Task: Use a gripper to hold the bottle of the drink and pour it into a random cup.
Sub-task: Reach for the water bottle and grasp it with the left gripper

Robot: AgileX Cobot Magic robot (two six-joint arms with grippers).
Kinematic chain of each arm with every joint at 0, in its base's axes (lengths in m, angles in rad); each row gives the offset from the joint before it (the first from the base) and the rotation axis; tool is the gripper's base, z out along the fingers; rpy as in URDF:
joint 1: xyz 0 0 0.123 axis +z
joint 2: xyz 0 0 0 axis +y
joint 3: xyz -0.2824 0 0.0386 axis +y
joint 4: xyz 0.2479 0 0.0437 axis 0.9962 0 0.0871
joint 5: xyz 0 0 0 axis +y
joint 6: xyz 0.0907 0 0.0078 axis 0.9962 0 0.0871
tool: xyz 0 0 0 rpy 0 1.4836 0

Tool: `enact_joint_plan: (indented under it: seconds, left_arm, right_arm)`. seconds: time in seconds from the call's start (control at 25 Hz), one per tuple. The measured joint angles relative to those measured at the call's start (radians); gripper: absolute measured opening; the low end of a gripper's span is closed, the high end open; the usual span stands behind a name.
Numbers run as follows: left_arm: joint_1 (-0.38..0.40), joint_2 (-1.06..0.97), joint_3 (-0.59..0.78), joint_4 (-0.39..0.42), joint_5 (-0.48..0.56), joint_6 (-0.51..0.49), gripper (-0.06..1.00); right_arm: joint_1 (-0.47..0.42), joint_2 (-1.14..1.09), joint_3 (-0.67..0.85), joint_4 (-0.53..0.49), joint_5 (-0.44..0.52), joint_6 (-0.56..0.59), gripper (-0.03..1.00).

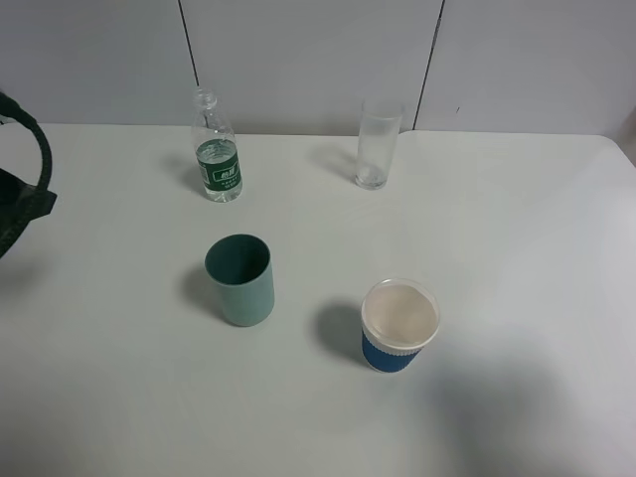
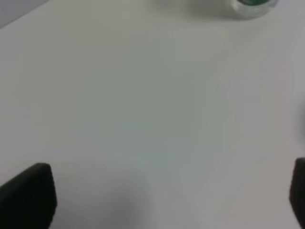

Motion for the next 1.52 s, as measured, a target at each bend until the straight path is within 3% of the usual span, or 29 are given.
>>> enact_joint_plan:
  seconds: [0.68,1.12,1.52]
  left_arm:
    - [-0.039,0.41,-0.023,0.047,-0.34,-0.002,0.99]
    - [-0.039,0.615,-0.024,0.138,-0.709,-0.195,0.99]
    - [-0.039,0.778,-0.026,0.187,-0.947,-0.23,0.99]
  right_arm:
    - [0.0,0.0,0.0,0.0,0.0,0.0,0.74]
    - [0.0,0.0,0.0,0.0,0.0,0.0,0.74]
    - [0.0,0.0,0.0,0.0,0.0,0.0,0.74]
